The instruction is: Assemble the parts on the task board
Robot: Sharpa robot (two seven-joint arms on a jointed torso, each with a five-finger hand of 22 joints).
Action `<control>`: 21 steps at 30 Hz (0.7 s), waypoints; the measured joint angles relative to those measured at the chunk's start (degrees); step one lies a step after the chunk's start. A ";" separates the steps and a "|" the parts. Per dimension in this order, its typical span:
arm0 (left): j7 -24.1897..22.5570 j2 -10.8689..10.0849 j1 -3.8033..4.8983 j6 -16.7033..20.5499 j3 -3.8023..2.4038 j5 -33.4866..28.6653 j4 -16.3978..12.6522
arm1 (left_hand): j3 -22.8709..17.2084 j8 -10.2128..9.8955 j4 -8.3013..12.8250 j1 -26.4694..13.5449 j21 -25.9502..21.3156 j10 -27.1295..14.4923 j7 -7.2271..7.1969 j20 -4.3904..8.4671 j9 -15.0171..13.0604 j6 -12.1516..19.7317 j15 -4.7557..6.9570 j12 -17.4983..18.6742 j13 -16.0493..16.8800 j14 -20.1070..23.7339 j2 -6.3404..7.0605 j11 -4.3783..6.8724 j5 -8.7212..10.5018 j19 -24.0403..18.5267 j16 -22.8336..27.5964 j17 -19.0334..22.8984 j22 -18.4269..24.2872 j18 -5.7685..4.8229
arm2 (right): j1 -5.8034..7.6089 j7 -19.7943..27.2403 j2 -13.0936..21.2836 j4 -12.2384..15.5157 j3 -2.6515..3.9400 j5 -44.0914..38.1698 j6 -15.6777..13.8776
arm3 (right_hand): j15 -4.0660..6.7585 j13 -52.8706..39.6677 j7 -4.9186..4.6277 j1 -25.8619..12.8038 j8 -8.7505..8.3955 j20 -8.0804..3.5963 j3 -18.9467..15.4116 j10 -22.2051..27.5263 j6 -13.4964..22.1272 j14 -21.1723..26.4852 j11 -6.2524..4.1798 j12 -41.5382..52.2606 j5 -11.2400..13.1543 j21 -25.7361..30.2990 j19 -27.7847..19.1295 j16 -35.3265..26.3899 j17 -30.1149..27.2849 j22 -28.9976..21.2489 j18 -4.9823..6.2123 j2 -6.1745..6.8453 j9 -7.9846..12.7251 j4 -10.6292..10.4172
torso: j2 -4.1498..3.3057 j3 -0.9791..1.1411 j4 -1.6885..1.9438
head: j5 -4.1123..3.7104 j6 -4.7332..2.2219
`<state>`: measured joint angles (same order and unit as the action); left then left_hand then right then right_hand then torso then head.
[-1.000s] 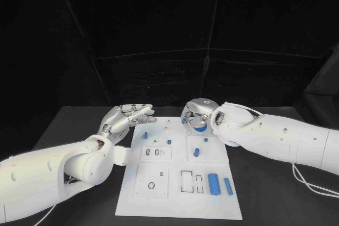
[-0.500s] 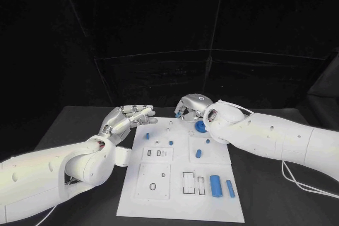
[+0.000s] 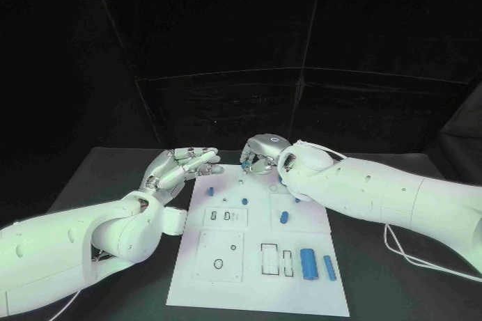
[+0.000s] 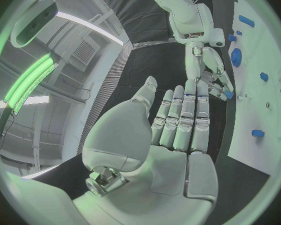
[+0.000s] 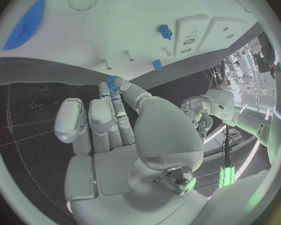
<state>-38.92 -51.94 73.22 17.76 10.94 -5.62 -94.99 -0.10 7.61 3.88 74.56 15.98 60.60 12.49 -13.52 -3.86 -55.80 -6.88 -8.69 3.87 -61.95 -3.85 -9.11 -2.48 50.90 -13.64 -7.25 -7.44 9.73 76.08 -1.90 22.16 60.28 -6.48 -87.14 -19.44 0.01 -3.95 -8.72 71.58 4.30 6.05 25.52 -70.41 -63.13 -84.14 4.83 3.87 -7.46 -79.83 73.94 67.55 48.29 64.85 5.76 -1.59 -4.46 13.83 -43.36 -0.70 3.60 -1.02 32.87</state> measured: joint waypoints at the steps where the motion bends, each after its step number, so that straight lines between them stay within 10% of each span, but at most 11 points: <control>1: 0.00 0.00 0.01 0.00 0.00 0.00 0.01 | 0.00 0.00 0.00 0.00 0.00 0.00 0.00 0.00 0.00 0.00 0.00 0.00 0.00 0.00 0.00 0.00 0.00 0.00 0.00 0.00 0.00 0.00 | 0.00 0.00 -0.16 -0.18 0.00 0.00 0.28 | 0.00 0.00 0.00 -0.18 0.00 0.00 0.03 0.00 0.00 0.00 0.00 0.00 0.00 0.00 0.00 0.00 0.00 0.00 0.00 0.18 0.00 0.03 | -0.02 -0.01 0.02 | -0.01 0.00; 21: 0.00 0.14 0.23 -0.19 0.00 0.01 0.06 | -0.01 0.00 0.34 -0.22 -0.40 0.00 0.00 0.00 0.04 0.00 0.00 0.27 0.01 0.00 -0.22 0.00 0.00 0.00 0.37 0.00 0.10 0.00 | -0.03 -1.94 -1.89 -2.63 -0.02 -1.54 4.17 | 0.00 0.04 0.00 -0.43 -0.33 0.00 0.18 0.20 0.21 0.00 0.20 -0.19 0.27 0.00 0.00 0.23 -0.02 -0.01 0.01 0.43 0.22 -0.12 | -0.09 0.03 0.04 | 0.38 0.36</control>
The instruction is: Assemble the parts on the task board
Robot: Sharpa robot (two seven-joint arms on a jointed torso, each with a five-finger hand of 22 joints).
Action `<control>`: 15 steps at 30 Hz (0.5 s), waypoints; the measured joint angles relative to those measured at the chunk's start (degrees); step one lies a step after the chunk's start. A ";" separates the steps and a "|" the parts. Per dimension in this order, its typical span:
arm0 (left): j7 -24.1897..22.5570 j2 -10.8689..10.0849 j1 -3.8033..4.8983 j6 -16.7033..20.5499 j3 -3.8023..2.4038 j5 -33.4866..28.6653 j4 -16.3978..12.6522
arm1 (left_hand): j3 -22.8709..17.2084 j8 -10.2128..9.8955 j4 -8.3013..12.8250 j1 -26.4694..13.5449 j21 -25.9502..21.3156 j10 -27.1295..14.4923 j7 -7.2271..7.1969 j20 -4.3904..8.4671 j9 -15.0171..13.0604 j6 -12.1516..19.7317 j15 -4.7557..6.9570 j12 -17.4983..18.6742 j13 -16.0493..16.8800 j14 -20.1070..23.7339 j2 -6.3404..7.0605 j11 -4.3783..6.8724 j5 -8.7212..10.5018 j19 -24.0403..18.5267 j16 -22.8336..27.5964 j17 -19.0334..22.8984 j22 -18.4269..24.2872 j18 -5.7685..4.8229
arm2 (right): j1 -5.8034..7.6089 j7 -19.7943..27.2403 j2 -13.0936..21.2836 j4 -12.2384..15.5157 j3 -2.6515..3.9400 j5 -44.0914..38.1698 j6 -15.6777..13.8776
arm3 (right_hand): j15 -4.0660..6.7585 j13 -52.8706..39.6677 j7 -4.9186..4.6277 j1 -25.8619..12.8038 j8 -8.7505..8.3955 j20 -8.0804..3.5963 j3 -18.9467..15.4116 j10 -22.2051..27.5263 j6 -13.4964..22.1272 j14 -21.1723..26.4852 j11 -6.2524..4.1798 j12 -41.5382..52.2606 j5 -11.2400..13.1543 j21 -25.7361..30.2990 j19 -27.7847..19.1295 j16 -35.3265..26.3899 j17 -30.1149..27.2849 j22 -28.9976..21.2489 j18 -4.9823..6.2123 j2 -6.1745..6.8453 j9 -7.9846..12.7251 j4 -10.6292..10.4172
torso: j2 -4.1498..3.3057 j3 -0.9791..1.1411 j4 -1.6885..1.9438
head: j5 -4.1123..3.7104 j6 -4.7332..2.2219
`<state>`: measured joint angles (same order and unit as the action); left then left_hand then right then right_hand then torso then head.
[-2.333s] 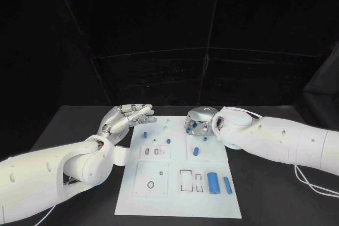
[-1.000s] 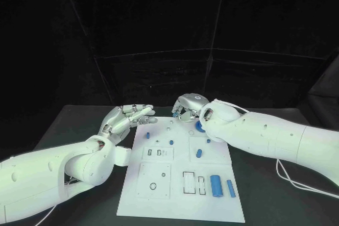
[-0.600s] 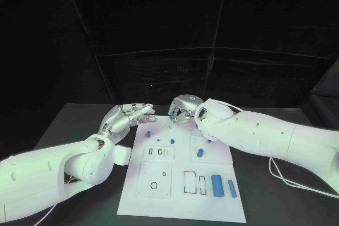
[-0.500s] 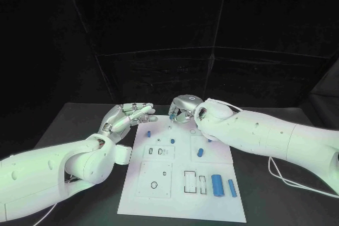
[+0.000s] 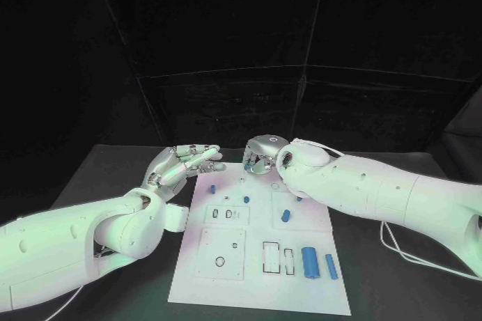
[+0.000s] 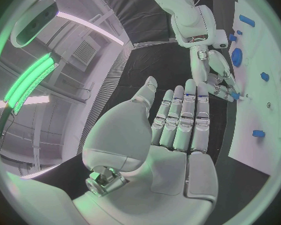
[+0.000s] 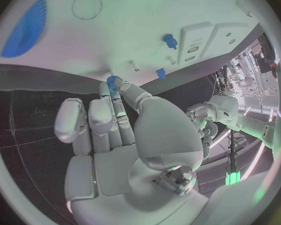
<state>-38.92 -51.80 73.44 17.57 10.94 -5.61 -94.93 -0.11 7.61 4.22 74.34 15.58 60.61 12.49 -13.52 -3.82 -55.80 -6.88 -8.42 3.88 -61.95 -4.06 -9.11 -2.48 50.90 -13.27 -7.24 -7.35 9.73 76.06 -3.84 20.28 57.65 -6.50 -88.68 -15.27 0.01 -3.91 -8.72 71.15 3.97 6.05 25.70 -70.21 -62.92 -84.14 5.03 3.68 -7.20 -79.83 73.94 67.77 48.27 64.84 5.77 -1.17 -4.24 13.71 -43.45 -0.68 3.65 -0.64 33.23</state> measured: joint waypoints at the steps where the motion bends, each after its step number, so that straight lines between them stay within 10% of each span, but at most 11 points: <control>1: 0.00 0.01 0.00 -0.01 0.00 0.00 0.00 | 0.00 0.00 0.00 0.00 0.00 0.00 0.00 0.00 0.00 0.00 0.00 0.00 0.00 0.00 0.00 0.00 0.00 0.00 0.00 0.00 0.00 0.00 | 0.00 -0.10 -0.06 -0.09 0.00 -0.08 0.09 | 0.00 0.00 0.00 0.00 0.00 0.00 0.00 0.00 0.00 0.00 0.00 0.00 0.00 0.00 0.00 0.00 0.00 0.00 0.00 0.00 0.00 -0.01 | 0.00 0.00 0.00 | 0.01 0.00; 15: 0.00 0.12 0.09 -0.12 0.00 0.00 0.02 | 0.00 0.00 -0.01 0.00 0.00 0.00 0.00 0.00 0.00 0.00 0.00 0.00 0.01 0.00 0.00 0.00 0.00 0.00 0.00 0.00 -0.01 0.00 | 0.01 -0.68 -0.93 -0.79 -0.01 -0.85 1.32 | 0.00 0.04 0.03 -0.29 -0.06 0.00 0.18 0.42 0.06 0.00 -0.02 0.00 0.00 0.00 0.00 0.00 -0.01 0.06 0.00 0.28 -0.03 -0.18 | -0.08 -0.01 0.00 | 0.30 0.16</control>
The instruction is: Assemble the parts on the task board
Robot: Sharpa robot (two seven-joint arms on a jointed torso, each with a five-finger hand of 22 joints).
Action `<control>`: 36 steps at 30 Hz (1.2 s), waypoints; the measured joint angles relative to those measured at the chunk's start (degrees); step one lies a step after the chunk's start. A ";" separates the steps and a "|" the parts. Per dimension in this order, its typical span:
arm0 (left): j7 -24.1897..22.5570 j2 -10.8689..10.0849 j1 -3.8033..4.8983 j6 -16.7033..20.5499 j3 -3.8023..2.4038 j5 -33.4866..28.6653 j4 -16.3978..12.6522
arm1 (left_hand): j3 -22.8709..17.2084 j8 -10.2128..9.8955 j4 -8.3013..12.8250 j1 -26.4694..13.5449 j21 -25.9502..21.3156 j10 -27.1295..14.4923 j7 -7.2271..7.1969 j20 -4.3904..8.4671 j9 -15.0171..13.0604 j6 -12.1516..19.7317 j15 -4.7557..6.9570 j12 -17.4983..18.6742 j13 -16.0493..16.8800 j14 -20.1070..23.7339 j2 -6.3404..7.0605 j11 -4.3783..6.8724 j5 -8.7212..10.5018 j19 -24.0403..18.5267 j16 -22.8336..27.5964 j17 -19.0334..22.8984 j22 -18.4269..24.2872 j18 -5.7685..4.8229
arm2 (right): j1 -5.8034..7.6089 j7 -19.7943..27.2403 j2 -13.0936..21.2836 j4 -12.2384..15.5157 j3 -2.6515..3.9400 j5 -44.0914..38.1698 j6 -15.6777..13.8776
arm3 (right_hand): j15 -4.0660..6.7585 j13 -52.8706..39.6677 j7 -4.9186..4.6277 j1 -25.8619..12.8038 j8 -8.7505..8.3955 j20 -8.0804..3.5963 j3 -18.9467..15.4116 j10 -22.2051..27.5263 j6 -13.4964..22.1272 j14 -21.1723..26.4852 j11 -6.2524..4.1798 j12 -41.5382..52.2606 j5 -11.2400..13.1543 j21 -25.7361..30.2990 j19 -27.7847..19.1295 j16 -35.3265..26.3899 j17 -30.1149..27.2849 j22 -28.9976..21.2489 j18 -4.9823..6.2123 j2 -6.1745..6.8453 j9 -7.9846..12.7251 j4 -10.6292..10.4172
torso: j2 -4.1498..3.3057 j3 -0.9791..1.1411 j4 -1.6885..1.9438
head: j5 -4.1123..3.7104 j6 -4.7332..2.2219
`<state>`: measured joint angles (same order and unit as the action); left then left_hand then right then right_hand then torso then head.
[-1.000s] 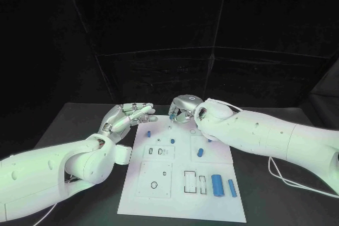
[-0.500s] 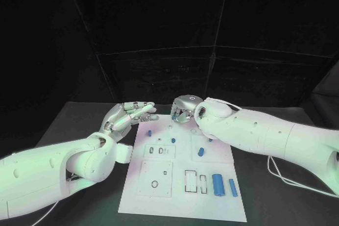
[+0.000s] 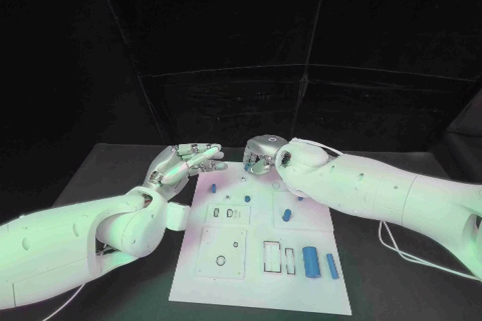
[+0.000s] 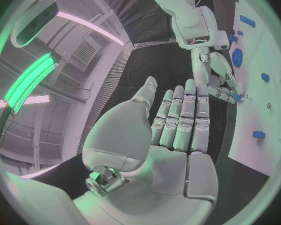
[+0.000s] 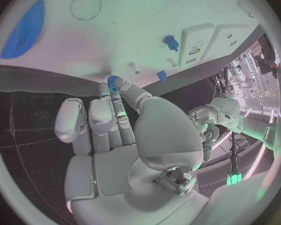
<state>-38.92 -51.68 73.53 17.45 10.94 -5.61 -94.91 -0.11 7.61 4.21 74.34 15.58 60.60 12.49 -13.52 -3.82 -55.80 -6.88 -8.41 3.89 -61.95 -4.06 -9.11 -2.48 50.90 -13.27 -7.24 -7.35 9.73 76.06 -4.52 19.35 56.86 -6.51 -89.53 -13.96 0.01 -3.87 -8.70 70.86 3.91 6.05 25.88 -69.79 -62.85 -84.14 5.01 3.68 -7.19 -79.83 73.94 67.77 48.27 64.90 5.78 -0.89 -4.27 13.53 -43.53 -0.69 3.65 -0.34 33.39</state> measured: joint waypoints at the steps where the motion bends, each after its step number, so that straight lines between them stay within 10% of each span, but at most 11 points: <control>1: 0.00 0.01 0.01 -0.01 0.00 0.00 0.00 | 0.00 0.00 0.00 0.00 0.00 0.00 0.00 0.00 0.00 0.00 0.00 0.00 0.00 0.00 0.00 0.00 0.00 0.00 0.00 0.00 0.00 0.00 | 0.00 -0.01 -0.04 -0.04 0.00 -0.02 0.08 | 0.00 0.00 0.00 0.00 -0.12 0.00 0.12 0.00 0.00 0.00 0.00 0.00 0.00 0.00 0.00 0.00 0.00 0.00 0.00 0.00 0.00 -0.13 | 0.00 -0.01 0.00 | 0.01 0.01; 25: 0.00 0.13 0.15 -0.18 0.00 0.01 0.19 | 0.00 0.00 -0.01 0.00 0.00 0.00 0.00 0.00 -0.01 0.00 0.00 0.00 0.01 0.00 0.00 0.00 0.00 0.00 0.00 0.00 0.04 0.00 | -0.04 -0.38 -1.03 -1.62 -0.02 -0.24 0.26 | -1.85 0.31 -2.25 -0.15 -0.30 2.04 -1.02 12.18 8.96 1.85 2.36 0.00 0.84 2.45 -4.30 -2.67 -7.31 -6.18 0.00 4.05 0.61 -2.35 | 0.00 -0.05 0.00 | 0.10 0.03; 36: -0.01 -0.19 0.18 -0.34 0.00 0.01 0.56 | -0.15 -0.28 0.15 0.23 0.00 0.00 0.00 0.00 -0.01 0.00 0.00 0.22 -0.04 0.00 -0.23 0.00 0.00 0.00 0.00 0.00 0.09 -0.01 | -0.03 -0.40 8.40 7.24 0.02 1.74 -2.91 | -1.21 -0.66 -2.19 -0.44 0.24 1.81 -2.83 5.17 7.56 0.57 1.42 4.30 -1.00 0.34 -0.98 1.07 -1.56 -1.16 0.00 4.79 0.18 -3.94 | 0.28 0.03 -0.43 | -0.03 -0.25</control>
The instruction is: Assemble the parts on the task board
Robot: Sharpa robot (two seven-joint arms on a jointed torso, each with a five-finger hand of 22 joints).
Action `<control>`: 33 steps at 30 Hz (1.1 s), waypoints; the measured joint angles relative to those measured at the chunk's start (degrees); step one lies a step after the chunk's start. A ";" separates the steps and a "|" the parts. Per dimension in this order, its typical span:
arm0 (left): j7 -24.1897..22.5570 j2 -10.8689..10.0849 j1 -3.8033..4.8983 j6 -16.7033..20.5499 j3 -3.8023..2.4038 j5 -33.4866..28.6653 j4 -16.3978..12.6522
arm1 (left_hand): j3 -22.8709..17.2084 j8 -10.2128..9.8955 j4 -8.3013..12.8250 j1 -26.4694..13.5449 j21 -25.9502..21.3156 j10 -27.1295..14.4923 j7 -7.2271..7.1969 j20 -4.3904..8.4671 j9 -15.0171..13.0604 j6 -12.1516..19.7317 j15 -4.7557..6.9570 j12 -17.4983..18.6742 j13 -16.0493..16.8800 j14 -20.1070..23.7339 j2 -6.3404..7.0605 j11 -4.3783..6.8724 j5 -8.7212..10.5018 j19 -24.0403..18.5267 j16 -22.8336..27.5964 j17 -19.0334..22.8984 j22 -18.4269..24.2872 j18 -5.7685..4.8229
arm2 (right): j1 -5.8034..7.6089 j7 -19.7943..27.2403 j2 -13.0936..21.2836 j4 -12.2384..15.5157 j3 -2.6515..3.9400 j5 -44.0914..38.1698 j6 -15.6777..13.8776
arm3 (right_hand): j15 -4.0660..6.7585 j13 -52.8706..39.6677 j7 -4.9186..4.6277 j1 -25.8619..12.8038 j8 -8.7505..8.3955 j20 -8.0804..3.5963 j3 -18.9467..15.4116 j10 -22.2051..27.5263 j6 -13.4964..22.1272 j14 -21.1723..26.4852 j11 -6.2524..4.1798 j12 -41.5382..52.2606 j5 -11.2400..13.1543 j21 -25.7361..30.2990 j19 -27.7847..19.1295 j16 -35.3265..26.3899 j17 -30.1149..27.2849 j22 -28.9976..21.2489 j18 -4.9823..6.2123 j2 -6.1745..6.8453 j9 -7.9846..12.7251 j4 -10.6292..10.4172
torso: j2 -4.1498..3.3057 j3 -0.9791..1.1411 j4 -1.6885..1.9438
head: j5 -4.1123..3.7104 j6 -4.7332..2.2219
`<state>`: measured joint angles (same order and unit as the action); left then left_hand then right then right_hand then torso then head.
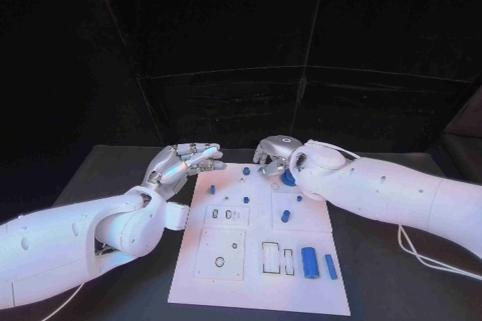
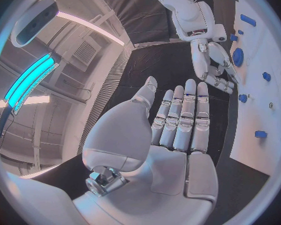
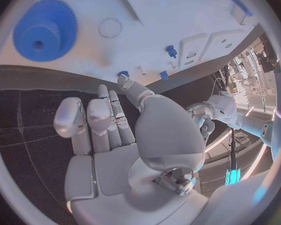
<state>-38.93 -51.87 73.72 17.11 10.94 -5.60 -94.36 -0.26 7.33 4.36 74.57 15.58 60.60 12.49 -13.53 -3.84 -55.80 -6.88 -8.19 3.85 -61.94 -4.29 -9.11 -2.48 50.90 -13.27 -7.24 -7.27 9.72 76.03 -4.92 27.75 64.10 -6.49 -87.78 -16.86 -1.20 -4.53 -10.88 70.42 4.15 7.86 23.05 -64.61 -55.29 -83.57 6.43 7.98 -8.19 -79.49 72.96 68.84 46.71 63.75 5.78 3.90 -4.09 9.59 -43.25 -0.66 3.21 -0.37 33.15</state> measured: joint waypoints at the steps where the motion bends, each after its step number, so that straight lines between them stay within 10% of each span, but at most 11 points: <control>1: 0.00 -0.08 0.00 -0.02 0.00 0.00 0.07 | 0.00 0.00 0.00 0.00 0.00 0.00 0.00 0.00 0.00 0.00 0.00 0.00 0.00 0.00 0.00 0.00 0.00 0.00 0.00 0.00 0.01 -0.01 | 0.02 -0.08 1.56 1.35 0.01 0.71 -0.32 | 0.19 -0.35 0.20 -0.54 0.00 -0.14 -0.42 -1.83 -0.24 -0.19 -0.39 0.88 0.00 -0.39 0.48 0.64 0.89 0.77 0.00 0.55 0.00 -0.53 | 0.04 0.03 -0.13 | 0.00 -0.03; 8: -0.01 -0.32 0.01 -0.23 0.01 0.00 0.49 | 0.01 0.00 0.31 0.00 0.00 0.21 0.00 0.01 0.00 -0.43 0.01 0.23 0.00 -0.42 0.00 -0.21 0.00 0.43 0.00 -0.07 0.07 0.00 | 0.22 -1.35 10.07 8.35 0.93 7.45 -0.81 | 2.06 -6.00 2.37 -4.39 0.00 -2.09 -7.98 -12.84 1.35 -0.38 -3.07 9.09 -1.54 -1.68 2.44 3.47 4.71 3.43 0.00 4.08 0.06 -5.33 | 0.43 0.36 -1.19 | 0.33 -0.21; 17: -0.01 -0.27 0.01 -0.60 0.02 0.01 0.89 | 0.00 0.00 0.31 -0.22 0.00 0.42 -0.21 0.16 0.00 -0.63 0.01 0.23 0.01 -0.42 -0.22 0.00 0.00 0.58 0.00 -0.07 0.13 0.00 | 0.20 -3.30 13.63 9.00 1.09 12.34 1.33 | 2.12 -26.41 1.97 2.99 1.49 -2.35 -20.75 -6.05 4.90 -0.47 -2.94 27.53 -2.19 -3.44 4.55 9.77 15.33 7.60 -0.93 2.36 -0.13 -13.71 | 0.60 0.64 -1.67 | -0.18 -0.36; 33: -0.01 0.06 -0.01 -0.98 0.05 0.01 1.37 | 0.00 0.00 0.31 -0.22 0.00 0.42 -0.21 0.15 0.00 -0.63 0.01 0.23 0.02 -0.42 -0.22 0.00 0.00 0.57 0.23 -0.11 0.12 0.00 | 0.09 -4.63 10.60 5.34 1.10 12.93 5.02 | 1.92 -53.21 1.67 7.49 3.41 -1.82 -22.22 -10.88 6.20 -0.27 -2.53 52.16 -3.56 -5.00 6.92 15.17 26.63 11.13 -1.81 1.27 -0.12 -16.01 | 0.52 0.58 -1.60 | -0.24 -0.08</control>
<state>-38.94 -51.81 73.71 16.13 10.99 -5.59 -92.99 -0.26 7.33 4.67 74.35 15.59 61.03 12.27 -13.38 -3.84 -56.42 -6.87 -7.96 3.87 -62.37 -4.51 -9.11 -2.48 51.47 -13.04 -7.35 -7.15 9.72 76.12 -9.55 38.35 69.44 -5.40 -74.86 -11.84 0.71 -57.74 -9.22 77.91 7.56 6.04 0.83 -75.49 -49.09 -83.84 3.90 60.14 -11.75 -84.49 79.88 84.01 73.33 74.88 3.97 5.17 -4.21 -6.42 -42.73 -0.08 1.61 -0.60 33.07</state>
